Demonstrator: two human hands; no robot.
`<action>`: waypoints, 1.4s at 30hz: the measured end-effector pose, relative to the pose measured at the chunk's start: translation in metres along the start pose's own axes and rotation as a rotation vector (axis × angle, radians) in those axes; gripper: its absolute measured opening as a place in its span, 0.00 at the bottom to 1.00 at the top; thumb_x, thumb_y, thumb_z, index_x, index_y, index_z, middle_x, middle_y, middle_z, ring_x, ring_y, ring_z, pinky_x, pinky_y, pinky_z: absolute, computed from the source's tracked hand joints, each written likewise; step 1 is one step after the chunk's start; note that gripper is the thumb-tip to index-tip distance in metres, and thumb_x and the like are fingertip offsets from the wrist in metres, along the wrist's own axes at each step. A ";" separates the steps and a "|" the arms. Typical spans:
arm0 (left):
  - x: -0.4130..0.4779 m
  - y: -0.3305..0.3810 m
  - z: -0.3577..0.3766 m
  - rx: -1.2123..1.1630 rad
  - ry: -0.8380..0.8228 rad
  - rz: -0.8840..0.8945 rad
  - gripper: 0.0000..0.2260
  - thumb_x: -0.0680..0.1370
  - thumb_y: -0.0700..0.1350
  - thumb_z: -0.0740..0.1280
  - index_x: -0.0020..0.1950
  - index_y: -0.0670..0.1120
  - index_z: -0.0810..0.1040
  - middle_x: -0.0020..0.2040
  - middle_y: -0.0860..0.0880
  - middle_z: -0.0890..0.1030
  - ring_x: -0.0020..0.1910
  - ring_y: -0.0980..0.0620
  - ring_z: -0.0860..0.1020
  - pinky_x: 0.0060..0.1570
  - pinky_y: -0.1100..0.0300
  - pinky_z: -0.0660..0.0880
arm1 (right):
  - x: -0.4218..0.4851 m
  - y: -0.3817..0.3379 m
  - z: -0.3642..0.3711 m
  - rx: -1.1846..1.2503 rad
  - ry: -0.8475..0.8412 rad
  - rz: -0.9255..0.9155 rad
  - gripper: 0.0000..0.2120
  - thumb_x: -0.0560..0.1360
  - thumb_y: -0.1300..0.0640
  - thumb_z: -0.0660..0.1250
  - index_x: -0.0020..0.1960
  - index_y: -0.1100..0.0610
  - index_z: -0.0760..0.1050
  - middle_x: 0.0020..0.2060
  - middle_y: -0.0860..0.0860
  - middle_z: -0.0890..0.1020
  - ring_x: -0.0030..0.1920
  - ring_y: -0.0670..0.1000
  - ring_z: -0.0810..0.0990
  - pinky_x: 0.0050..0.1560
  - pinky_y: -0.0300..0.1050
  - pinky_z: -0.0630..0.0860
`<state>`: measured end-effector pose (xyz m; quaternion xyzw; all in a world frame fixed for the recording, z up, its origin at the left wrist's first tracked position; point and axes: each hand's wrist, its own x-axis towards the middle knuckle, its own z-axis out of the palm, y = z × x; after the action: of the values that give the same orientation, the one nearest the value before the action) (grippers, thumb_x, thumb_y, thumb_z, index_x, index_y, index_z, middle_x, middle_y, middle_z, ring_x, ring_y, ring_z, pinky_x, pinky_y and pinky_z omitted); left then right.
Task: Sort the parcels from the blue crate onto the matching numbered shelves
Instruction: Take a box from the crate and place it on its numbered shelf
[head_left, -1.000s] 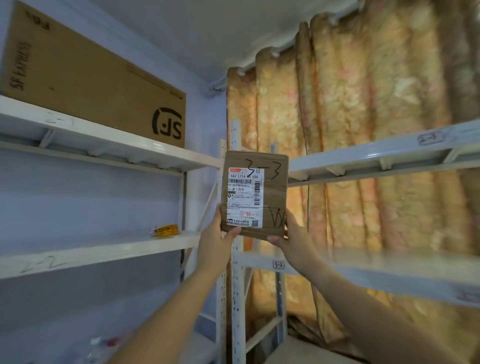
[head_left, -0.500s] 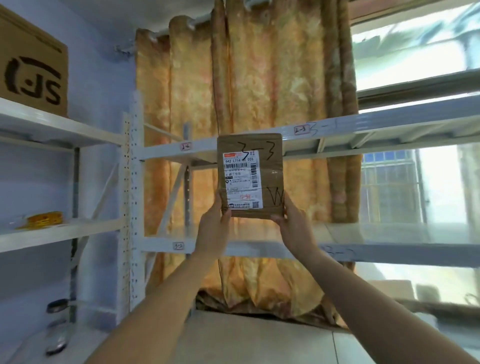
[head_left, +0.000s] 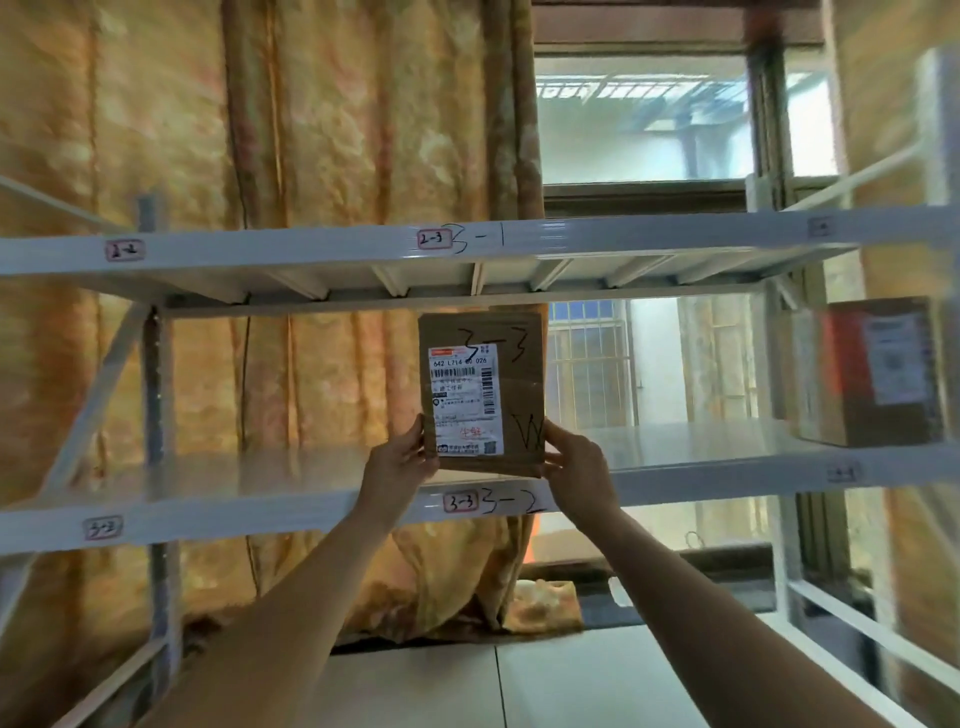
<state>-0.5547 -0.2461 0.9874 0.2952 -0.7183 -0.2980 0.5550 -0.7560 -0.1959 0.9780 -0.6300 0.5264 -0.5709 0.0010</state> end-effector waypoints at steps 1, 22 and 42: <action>0.003 -0.005 0.001 0.010 -0.017 -0.003 0.22 0.75 0.28 0.64 0.68 0.40 0.71 0.56 0.45 0.79 0.56 0.50 0.76 0.50 0.73 0.74 | 0.002 0.003 0.003 0.003 0.003 0.006 0.19 0.77 0.65 0.63 0.65 0.52 0.75 0.59 0.51 0.81 0.59 0.54 0.80 0.59 0.50 0.77; 0.082 -0.080 0.019 0.347 -0.281 -0.288 0.32 0.81 0.39 0.59 0.74 0.58 0.41 0.73 0.50 0.65 0.63 0.52 0.71 0.41 0.71 0.69 | 0.054 0.062 0.053 -0.231 -0.142 0.104 0.24 0.80 0.54 0.55 0.75 0.47 0.53 0.59 0.50 0.81 0.59 0.51 0.79 0.63 0.44 0.73; 0.024 -0.063 0.017 0.910 -0.174 -0.280 0.27 0.82 0.44 0.47 0.76 0.45 0.34 0.77 0.48 0.36 0.77 0.51 0.38 0.75 0.56 0.38 | 0.028 0.059 0.047 -0.406 -0.248 0.163 0.44 0.73 0.31 0.42 0.72 0.55 0.24 0.74 0.54 0.30 0.73 0.50 0.28 0.73 0.50 0.31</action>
<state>-0.5704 -0.3032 0.9506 0.5758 -0.7729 -0.0487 0.2619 -0.7667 -0.2692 0.9459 -0.6380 0.6751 -0.3700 -0.0152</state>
